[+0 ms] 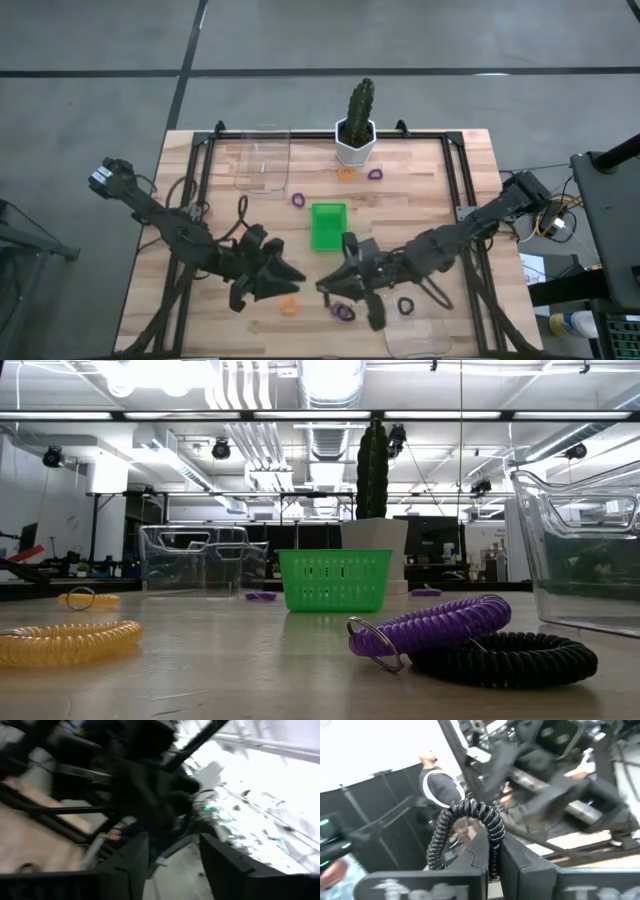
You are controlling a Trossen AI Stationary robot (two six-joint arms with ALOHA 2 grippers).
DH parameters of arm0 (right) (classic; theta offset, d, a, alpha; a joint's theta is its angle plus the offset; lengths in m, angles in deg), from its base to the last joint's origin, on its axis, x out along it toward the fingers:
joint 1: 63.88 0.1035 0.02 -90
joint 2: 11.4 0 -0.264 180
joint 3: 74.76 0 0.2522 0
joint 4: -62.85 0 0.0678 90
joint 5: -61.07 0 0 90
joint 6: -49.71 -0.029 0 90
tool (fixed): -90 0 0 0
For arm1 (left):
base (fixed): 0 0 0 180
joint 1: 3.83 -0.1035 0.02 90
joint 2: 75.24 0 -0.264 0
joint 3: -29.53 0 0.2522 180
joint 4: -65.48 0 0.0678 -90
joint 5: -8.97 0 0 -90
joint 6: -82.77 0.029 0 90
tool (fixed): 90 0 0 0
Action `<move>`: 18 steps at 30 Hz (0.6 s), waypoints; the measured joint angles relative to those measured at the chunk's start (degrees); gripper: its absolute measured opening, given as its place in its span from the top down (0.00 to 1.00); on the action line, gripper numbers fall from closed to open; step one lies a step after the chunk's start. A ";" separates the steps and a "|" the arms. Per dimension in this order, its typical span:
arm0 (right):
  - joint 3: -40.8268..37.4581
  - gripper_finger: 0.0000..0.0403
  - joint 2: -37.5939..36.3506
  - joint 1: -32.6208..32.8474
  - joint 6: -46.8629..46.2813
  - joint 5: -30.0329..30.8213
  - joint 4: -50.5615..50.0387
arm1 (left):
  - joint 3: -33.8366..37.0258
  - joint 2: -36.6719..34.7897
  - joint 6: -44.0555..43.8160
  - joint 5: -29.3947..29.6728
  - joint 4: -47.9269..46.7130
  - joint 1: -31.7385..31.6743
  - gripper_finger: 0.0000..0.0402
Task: Sort spring keychains
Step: Put the left black spring keychain into the bottom transparent bin
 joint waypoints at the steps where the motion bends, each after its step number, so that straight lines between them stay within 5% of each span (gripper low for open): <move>1: 0.00 0.97 -0.65 0.57 -0.59 -0.05 -0.98 | 0.02 -0.72 0.09 1.05 -1.45 0.00 0.54; 6: 0.96 0.97 -5.24 4.20 -9.12 0.52 -17.05 | 0.02 -3.67 -0.05 5.11 -9.50 0.00 0.45; 13: 5.00 0.97 -6.48 11.04 -33.51 0.24 -53.03 | 0.09 -4.57 0.45 6.36 -12.27 -0.05 0.44; 18: 4.18 0.97 -5.78 15.03 -48.68 -3.18 -67.56 | 0.11 -4.57 0.60 6.54 -12.73 -0.09 0.44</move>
